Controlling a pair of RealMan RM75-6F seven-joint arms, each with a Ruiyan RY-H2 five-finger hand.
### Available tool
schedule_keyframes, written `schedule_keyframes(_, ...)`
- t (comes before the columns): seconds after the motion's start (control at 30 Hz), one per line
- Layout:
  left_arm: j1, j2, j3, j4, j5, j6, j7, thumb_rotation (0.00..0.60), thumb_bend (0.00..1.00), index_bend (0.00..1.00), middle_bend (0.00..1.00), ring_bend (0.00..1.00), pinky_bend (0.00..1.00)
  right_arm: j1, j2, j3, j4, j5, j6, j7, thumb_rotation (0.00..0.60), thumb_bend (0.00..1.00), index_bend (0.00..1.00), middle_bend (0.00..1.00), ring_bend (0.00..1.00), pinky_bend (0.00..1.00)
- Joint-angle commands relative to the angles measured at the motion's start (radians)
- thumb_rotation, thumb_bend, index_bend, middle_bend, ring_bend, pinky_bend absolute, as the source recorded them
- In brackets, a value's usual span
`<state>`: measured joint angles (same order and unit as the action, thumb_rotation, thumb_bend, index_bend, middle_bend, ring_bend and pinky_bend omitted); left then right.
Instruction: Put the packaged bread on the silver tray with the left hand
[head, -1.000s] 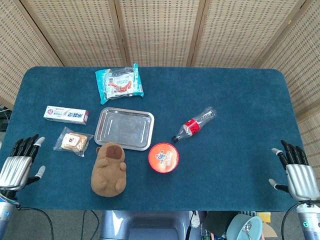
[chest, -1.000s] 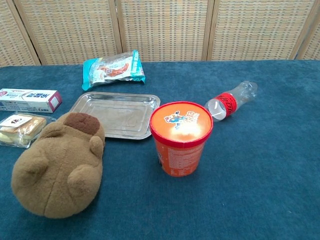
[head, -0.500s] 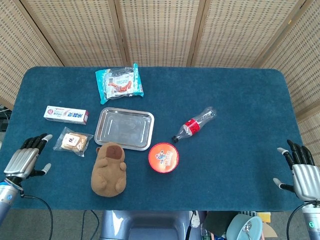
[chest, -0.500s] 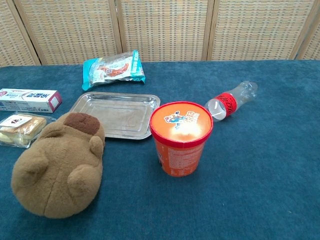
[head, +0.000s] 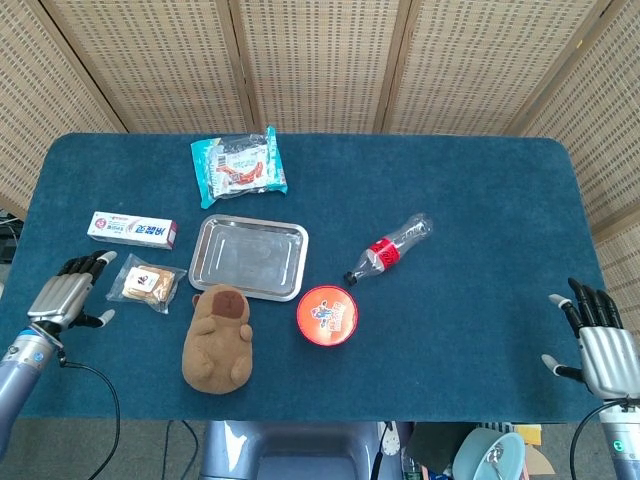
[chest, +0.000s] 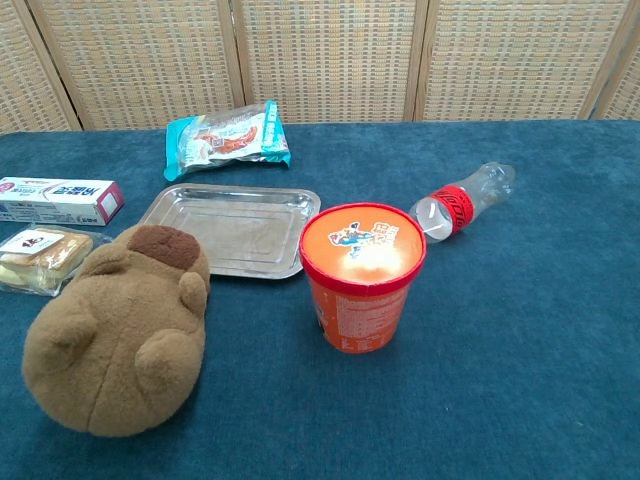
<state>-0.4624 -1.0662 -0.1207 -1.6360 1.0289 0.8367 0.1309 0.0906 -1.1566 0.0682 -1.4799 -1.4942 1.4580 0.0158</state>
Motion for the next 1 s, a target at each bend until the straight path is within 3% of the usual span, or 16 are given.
schedule_keyframes(0.03,-0.031,-0.033,0.0,0.038,-0.031,-0.037,0.007,0.6,0.32,0.0,0.0,0.0,0.0,-0.001,-0.004,-0.002,0.011,-0.002,0.002,0.009,0.6,0.09,0.17,0.0,0.0,0.0)
schedule_keyframes(1.0,-0.143,-0.165,0.023,0.224,-0.142,-0.149,-0.006,0.6,0.32,0.0,0.0,0.0,0.0,-0.008,-0.027,-0.011,0.089,-0.009,0.004,0.086,0.6,0.09,0.17,0.0,0.0,0.0)
